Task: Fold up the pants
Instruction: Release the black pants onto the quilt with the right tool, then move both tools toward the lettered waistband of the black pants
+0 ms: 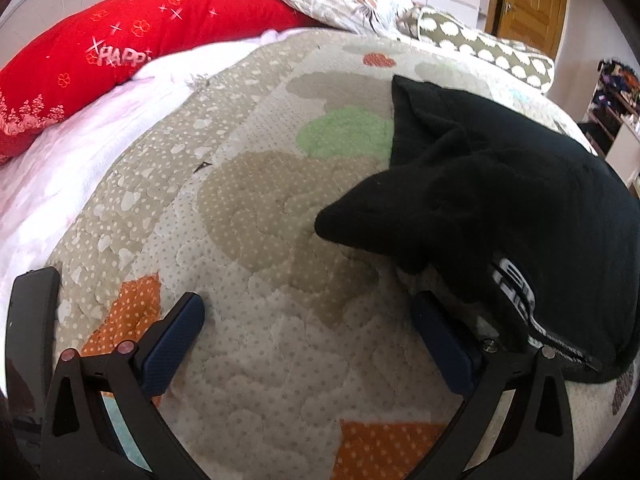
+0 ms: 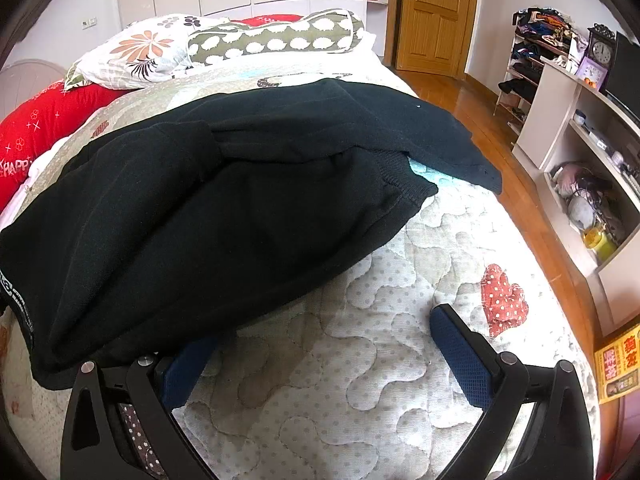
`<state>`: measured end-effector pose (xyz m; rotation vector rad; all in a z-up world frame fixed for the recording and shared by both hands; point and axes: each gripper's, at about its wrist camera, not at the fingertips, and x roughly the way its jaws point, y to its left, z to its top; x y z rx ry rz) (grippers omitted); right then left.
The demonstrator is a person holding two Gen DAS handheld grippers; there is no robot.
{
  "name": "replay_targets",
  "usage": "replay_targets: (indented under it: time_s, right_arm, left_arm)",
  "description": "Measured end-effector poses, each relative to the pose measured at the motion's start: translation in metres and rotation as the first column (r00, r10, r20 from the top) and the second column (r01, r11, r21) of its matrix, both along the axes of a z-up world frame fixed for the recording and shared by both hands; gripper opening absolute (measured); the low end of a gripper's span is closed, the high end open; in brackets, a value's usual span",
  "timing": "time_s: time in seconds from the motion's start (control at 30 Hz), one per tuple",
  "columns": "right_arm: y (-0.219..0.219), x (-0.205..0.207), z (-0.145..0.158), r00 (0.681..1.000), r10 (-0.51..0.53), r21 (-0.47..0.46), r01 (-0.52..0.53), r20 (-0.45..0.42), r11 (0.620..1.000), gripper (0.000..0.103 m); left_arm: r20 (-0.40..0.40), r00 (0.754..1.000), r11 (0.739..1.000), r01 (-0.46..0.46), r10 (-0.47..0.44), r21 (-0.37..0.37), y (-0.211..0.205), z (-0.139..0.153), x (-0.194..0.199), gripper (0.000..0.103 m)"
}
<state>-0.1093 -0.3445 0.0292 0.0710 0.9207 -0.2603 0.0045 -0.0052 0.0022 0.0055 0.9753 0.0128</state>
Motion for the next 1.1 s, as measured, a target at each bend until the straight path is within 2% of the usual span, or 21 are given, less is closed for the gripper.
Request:
replay_targets:
  time_s: [0.07,0.13,0.2,0.23,0.33,0.47,0.6,0.63,0.73,0.83,1.1]
  right_arm:
    - [0.000,0.000,0.000,1.000,0.000,-0.007,0.000,-0.003,1.000,0.103]
    - [-0.002,0.000,0.001,1.000,0.003,0.004,-0.003,-0.017,1.000,0.103]
    - [-0.002,-0.001,0.008,0.999,0.015,0.016,-0.014,-0.045,1.000,0.103]
    - [-0.003,-0.005,0.012,0.999,0.019,0.018,-0.018,-0.038,1.000,0.103]
    - [-0.004,-0.026,0.031,0.998,0.021,0.038,-0.023,0.057,0.999,0.103]
    - [-0.002,-0.045,0.058,0.993,0.025,0.008,-0.026,0.116,1.000,0.103]
    - [0.002,-0.055,0.073,0.988,0.039,-0.006,-0.039,0.149,0.999,0.103]
    - [0.003,-0.057,0.076,0.987,0.040,-0.008,-0.039,0.156,0.999,0.103]
    - [0.004,-0.059,0.083,0.985,0.047,-0.007,-0.047,0.166,0.999,0.103]
    - [0.008,-0.062,0.086,0.984,0.053,-0.007,-0.052,0.172,0.999,0.103]
    - [0.016,-0.064,0.090,0.982,0.064,-0.015,-0.063,0.176,0.998,0.103]
  left_arm:
    - [-0.030,1.000,1.000,-0.007,0.007,-0.007,-0.001,0.007,-0.004,0.103]
    - [0.012,1.000,0.999,-0.027,0.027,-0.021,-0.002,0.020,-0.016,0.103]
    - [0.088,0.996,0.999,-0.021,0.025,-0.048,-0.006,0.038,-0.032,0.103]
    - [0.092,0.996,0.999,-0.011,0.015,-0.045,-0.009,0.048,-0.037,0.103]
    - [0.167,0.986,1.000,0.024,-0.021,-0.015,-0.023,0.074,-0.052,0.103]
    - [0.192,0.979,0.996,0.080,-0.073,-0.031,-0.043,0.094,-0.061,0.103]
    - [0.210,0.972,0.992,0.119,-0.108,-0.041,-0.062,0.101,-0.068,0.103]
    - [0.218,0.969,0.992,0.127,-0.120,-0.019,-0.068,0.100,-0.068,0.103]
    - [0.215,0.966,0.988,0.153,-0.146,-0.014,-0.080,0.102,-0.069,0.103]
    - [0.239,0.958,0.986,0.165,-0.156,-0.022,-0.090,0.106,-0.076,0.103]
    - [0.240,0.956,0.983,0.182,-0.170,-0.029,-0.105,0.113,-0.079,0.103]
